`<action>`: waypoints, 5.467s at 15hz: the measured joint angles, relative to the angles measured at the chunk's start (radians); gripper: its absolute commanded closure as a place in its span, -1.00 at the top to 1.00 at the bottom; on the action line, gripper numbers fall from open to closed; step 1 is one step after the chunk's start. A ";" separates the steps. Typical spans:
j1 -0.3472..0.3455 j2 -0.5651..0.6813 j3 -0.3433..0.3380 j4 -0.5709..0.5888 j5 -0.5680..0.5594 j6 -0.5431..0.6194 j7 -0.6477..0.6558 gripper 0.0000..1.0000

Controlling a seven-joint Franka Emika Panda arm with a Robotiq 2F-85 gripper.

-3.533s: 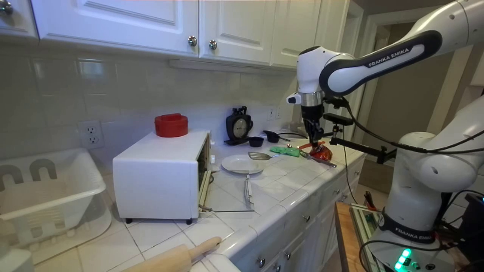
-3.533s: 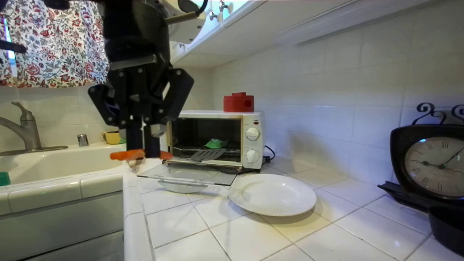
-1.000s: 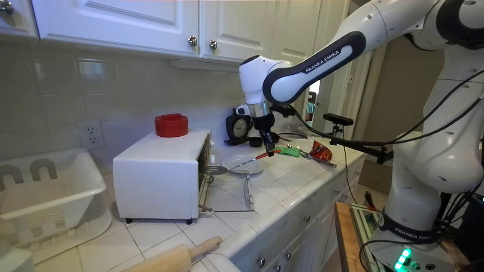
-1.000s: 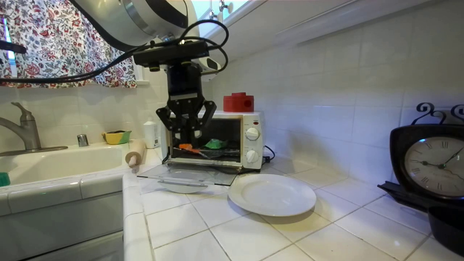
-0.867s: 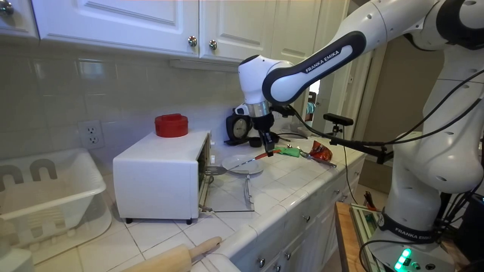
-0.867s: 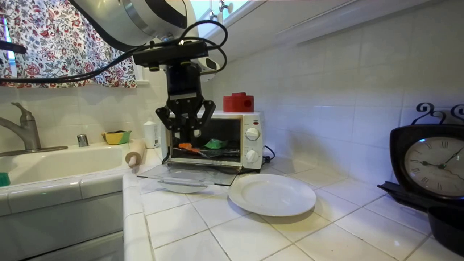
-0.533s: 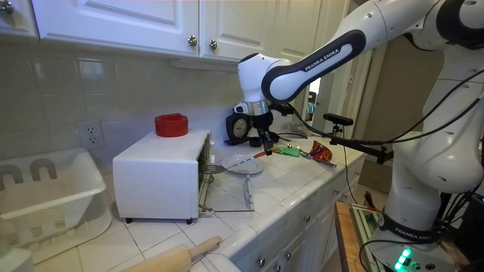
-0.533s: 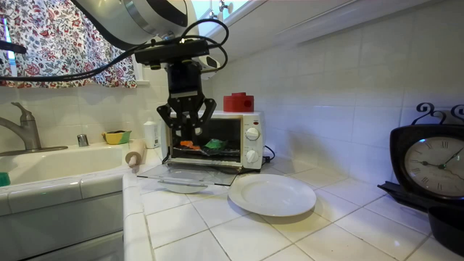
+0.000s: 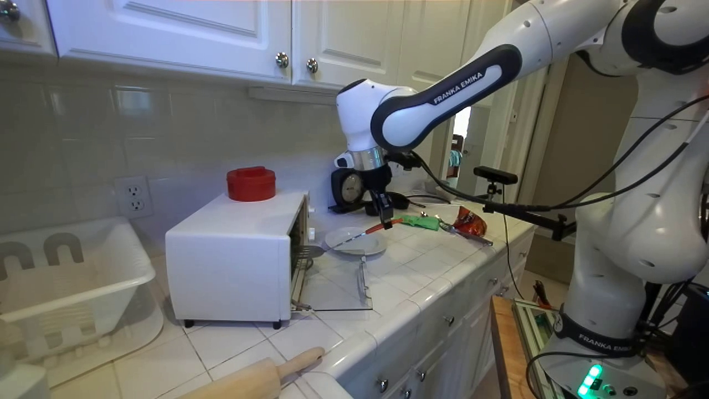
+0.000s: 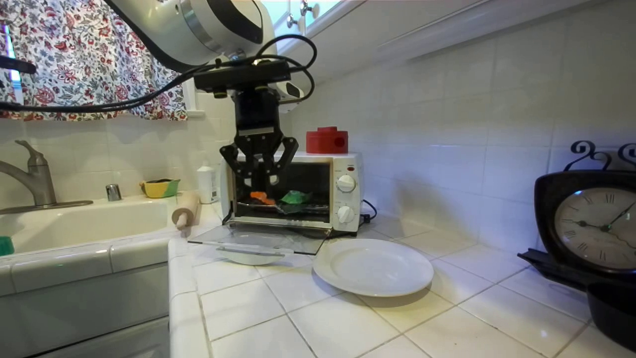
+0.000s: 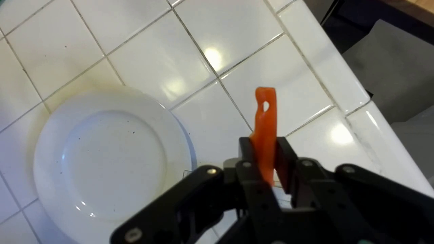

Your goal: Pick up the spatula, use it to pick up the green object from the oven, place the green object on the plate and the place the spatula back down

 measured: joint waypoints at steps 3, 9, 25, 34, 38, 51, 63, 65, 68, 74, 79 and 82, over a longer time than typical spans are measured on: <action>0.003 0.023 0.007 0.034 0.014 -0.019 -0.009 -0.90; 0.003 0.065 0.008 0.088 0.035 -0.055 -0.018 -0.90; 0.004 0.113 0.025 0.176 0.040 -0.173 -0.029 -0.90; 0.005 0.125 0.028 0.214 0.040 -0.215 -0.029 -0.90; 0.005 0.158 0.028 0.248 0.047 -0.217 -0.029 -0.90; 0.006 0.245 0.045 0.346 0.059 -0.229 -0.026 -0.90; 0.006 0.249 0.048 0.351 0.096 -0.224 0.036 -0.90; 0.007 0.249 0.048 0.351 0.098 -0.224 0.040 -0.90; 0.008 0.249 0.049 0.351 0.098 -0.226 0.045 -0.90; 0.010 0.249 0.049 0.351 0.098 -0.232 0.046 -0.90; 0.011 0.249 0.049 0.351 0.097 -0.239 0.046 -0.90; 0.010 0.249 0.048 0.351 0.097 -0.239 0.046 -0.90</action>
